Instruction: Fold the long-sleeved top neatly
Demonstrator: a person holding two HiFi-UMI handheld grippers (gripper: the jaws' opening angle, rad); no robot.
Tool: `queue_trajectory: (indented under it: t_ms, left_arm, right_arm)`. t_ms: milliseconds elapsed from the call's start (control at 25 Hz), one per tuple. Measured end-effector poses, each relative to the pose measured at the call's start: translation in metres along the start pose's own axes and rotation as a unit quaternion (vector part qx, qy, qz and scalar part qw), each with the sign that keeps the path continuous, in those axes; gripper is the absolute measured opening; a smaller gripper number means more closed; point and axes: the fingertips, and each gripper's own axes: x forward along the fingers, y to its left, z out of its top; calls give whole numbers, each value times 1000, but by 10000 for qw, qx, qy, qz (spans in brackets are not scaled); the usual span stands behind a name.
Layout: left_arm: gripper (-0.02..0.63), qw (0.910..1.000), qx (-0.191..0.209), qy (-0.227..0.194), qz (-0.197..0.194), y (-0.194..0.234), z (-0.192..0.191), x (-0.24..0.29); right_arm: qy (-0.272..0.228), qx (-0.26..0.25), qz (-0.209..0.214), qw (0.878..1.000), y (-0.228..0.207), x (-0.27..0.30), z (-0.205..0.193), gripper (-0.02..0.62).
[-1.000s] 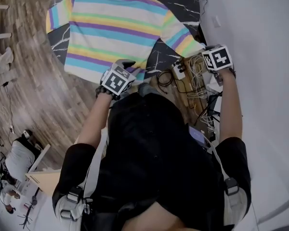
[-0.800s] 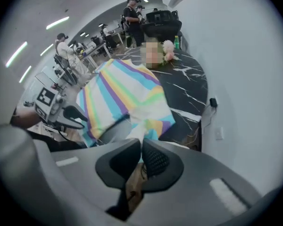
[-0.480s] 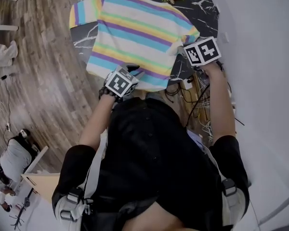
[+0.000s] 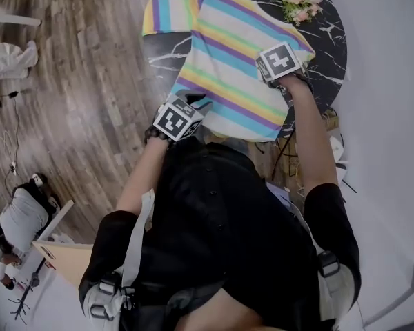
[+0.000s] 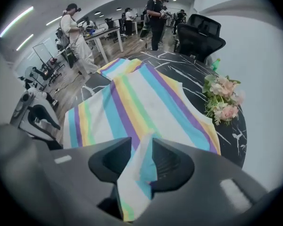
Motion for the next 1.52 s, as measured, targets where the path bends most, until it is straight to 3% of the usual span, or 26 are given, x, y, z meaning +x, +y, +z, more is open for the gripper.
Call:
queue_trajectory:
  t_ms: [160,320,520,680,800,1120,1280,1400,1520]
  left_arm:
    - [120,9999,102,88,-78,25,-4,-14]
    - [120,9992,274,191,-199,39,-4,-21]
    - [120,9955,668,392,-548,37,0,-15]
    - [120,9927,876,478,-685,34,7,-8]
    - [120,9908,976,580,-737,32,7,-6]
    - [120,9898,1053,710,-639,32,2,-13]
    - [120,9912,938,754,-544,36,-5,-19]
    - [120,9921,887,736,-494,39,-7,-22]
    - [120,9928,844,695,-484,40,-8,-23]
  right_arm:
    - [-348,274,-324,9985,3,12,34,172]
    - [-918,482,-314,9941,20,9,46,172]
    - [-1599,1115,-851,9771,8,-11,3,162]
    - [-1693,2036,-1241,9563,-31,-11,-54,155]
    - [-1837,2746,-1212,9360,-46,-12,-75,144]
    - [-2122,4717,-1070,8491,-81,4,-93,155]
    - [-1853,4818,-1250,8473,-84,21,-97,153]
    - [-2065,4760,-1255,8456,-82,17,-90,48]
    - [-2458,4386,-1345,8539,-72,-2,-71,37]
